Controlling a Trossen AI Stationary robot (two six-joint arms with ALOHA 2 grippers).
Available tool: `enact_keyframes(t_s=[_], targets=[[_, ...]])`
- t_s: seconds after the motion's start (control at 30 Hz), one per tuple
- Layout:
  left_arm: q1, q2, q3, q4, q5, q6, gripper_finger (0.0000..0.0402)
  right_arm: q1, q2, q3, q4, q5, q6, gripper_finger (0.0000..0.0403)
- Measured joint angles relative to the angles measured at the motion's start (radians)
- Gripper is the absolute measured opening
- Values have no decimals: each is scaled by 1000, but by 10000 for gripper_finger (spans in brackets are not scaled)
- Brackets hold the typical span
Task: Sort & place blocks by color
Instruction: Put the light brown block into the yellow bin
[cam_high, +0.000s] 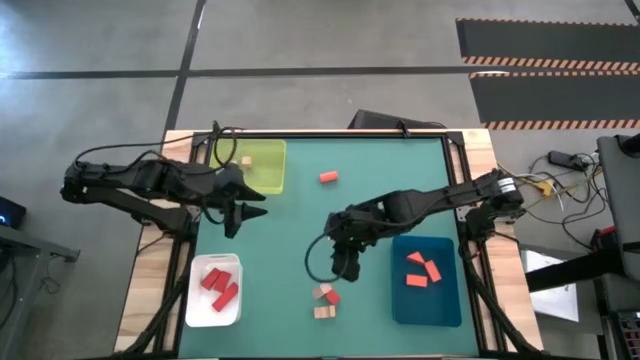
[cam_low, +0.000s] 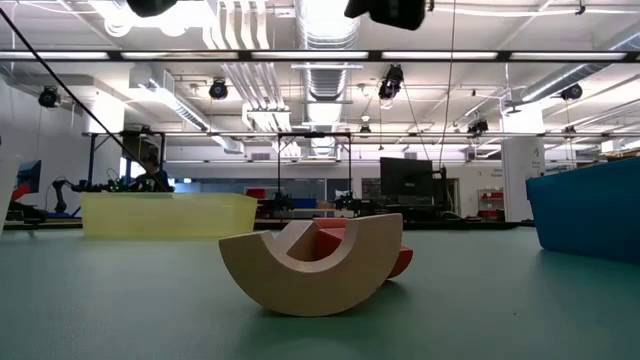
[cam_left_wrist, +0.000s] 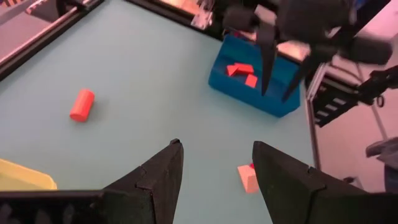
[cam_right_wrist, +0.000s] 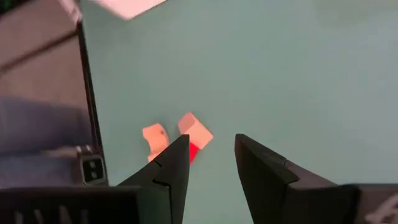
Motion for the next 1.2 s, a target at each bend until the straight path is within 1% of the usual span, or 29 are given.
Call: enact_keyframes(t_s=[0.1,0.17,0.47,0.6,0.7,0.9,1.07,1.2], targets=[[0,-17,6,-1,0,0,177,22,33,15,2,0,-88,122],[0,-26,7,0,0,4,177,37,53,18,8,1,-116,125],[0,-30,7,-1,0,11,177,112,133,20,183,14,-123,143],[0,-27,7,-1,0,11,177,129,184,20,179,21,-116,166],[0,-28,7,-2,4,27,177,136,221,20,177,57,-131,193],[0,-32,7,-2,11,57,177,138,301,20,176,69,-277,235],[0,-32,7,-2,14,63,177,137,363,20,176,68,-300,254],[0,-31,7,-3,14,63,177,132,394,20,182,62,-300,255]])
